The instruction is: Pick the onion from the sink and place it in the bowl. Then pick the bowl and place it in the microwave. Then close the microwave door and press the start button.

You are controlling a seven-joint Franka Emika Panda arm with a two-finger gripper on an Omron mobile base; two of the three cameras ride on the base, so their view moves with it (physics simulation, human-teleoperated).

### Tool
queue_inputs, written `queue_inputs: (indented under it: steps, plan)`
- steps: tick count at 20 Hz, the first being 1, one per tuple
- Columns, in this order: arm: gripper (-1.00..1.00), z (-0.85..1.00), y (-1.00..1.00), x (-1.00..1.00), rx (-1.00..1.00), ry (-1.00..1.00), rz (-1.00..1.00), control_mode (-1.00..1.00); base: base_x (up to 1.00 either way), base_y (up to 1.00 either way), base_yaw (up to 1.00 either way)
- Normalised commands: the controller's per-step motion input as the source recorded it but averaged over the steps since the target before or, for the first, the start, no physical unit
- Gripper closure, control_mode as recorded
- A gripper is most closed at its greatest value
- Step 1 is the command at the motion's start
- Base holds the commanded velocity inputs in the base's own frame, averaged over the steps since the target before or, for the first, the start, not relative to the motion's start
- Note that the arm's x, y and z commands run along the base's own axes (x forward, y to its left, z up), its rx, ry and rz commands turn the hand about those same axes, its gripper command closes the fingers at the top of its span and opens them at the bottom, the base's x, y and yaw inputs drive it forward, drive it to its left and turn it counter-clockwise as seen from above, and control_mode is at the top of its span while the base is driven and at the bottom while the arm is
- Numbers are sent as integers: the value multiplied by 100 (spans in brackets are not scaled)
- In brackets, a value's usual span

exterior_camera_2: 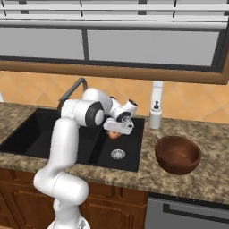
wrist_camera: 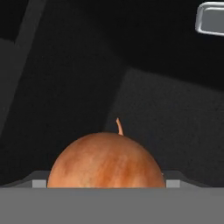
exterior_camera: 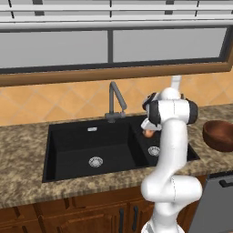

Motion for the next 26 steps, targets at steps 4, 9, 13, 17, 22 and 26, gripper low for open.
queue_inputs:
  steps: [4,9,13,17,22,26]
  plan:
    - [100,96,-1,-73,-16,-2,-17,-100,0,0,0]
    - [100,100,-2,-39,-22,0,-22,-100,0,0,0]
    - [100,75,-55,-71,-18,0,-25,-100,0,0,0]
    - [100,61,-58,-62,-22,0,-32,-100,0,0,0]
    - [100,80,-82,-34,-19,0,-36,-100,0,0,0]
    - [100,31,-95,-36,-26,0,-36,-100,0,0,0]
